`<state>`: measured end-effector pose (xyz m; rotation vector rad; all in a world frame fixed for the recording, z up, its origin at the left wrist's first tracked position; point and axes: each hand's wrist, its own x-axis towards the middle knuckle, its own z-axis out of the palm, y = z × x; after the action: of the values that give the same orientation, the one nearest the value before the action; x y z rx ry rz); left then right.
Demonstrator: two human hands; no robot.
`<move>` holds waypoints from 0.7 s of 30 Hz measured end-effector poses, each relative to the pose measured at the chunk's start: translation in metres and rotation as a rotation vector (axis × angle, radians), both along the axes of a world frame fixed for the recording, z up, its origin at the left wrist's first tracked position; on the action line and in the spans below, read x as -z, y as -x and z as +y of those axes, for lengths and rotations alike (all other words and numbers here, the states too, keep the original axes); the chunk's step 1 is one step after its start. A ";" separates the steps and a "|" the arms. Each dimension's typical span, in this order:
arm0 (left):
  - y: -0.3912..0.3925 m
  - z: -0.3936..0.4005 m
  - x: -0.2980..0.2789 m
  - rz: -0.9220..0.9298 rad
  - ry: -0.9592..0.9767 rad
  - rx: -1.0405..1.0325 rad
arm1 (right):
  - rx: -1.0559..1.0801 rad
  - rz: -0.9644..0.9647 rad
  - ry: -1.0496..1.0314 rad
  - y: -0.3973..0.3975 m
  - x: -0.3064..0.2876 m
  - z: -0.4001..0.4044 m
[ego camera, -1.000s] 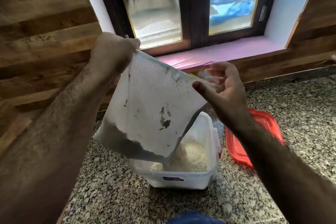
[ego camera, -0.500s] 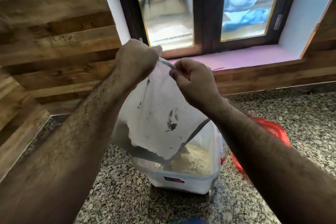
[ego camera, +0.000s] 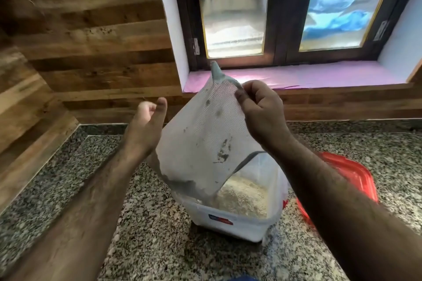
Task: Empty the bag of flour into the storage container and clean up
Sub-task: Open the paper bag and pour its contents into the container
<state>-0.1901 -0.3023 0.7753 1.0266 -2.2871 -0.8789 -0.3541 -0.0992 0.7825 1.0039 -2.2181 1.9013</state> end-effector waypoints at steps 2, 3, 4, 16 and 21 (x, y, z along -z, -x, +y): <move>-0.013 -0.015 0.027 -0.033 -0.118 -0.077 | -0.036 -0.076 0.053 0.002 0.005 0.000; -0.019 -0.023 0.040 -0.024 -0.159 -0.117 | -0.060 -0.122 0.082 0.004 0.007 -0.001; -0.025 -0.032 0.053 0.008 -0.210 -0.146 | -0.085 -0.169 0.111 0.004 0.009 -0.001; -0.030 -0.031 0.112 0.653 -0.928 -0.044 | -0.198 -0.725 0.344 0.014 0.044 0.020; -0.014 -0.025 0.114 0.753 -0.972 -0.020 | -0.160 -0.837 0.407 0.020 0.064 0.032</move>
<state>-0.1758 -0.3274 0.6612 0.8141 -1.1748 -2.0303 -0.3737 -0.0676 0.7184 0.3438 -1.8989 3.0941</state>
